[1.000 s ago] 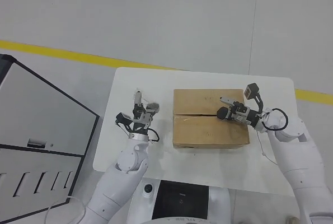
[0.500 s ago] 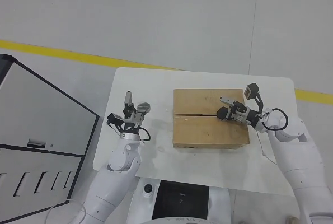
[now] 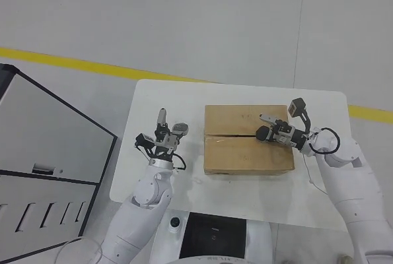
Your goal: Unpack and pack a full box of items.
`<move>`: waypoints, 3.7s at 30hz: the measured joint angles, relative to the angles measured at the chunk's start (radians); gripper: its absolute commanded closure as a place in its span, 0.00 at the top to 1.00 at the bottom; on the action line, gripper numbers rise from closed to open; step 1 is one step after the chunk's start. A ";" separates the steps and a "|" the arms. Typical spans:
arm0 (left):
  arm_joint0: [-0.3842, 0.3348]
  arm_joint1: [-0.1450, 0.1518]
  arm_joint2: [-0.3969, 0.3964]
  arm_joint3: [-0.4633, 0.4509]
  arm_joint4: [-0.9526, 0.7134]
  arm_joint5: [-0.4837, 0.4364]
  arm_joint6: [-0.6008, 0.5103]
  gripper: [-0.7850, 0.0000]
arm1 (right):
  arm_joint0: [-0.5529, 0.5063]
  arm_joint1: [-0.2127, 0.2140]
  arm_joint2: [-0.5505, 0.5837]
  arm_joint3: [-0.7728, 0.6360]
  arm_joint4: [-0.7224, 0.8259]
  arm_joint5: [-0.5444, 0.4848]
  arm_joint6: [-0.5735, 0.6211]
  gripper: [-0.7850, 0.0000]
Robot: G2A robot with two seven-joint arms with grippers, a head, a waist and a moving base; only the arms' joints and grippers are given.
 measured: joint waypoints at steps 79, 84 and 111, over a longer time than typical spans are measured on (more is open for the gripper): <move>-0.205 -0.165 0.307 0.261 0.255 -0.099 0.126 1.00 | -0.096 0.043 0.073 -0.077 0.027 0.004 -0.062 1.00; -0.173 -0.154 0.262 0.210 0.338 -0.076 0.122 1.00 | -0.083 0.044 0.072 -0.075 0.028 -0.007 -0.060 1.00; -0.208 -0.180 0.270 0.286 0.476 -0.050 0.165 1.00 | -0.205 0.094 0.322 -0.113 0.036 0.001 -0.125 1.00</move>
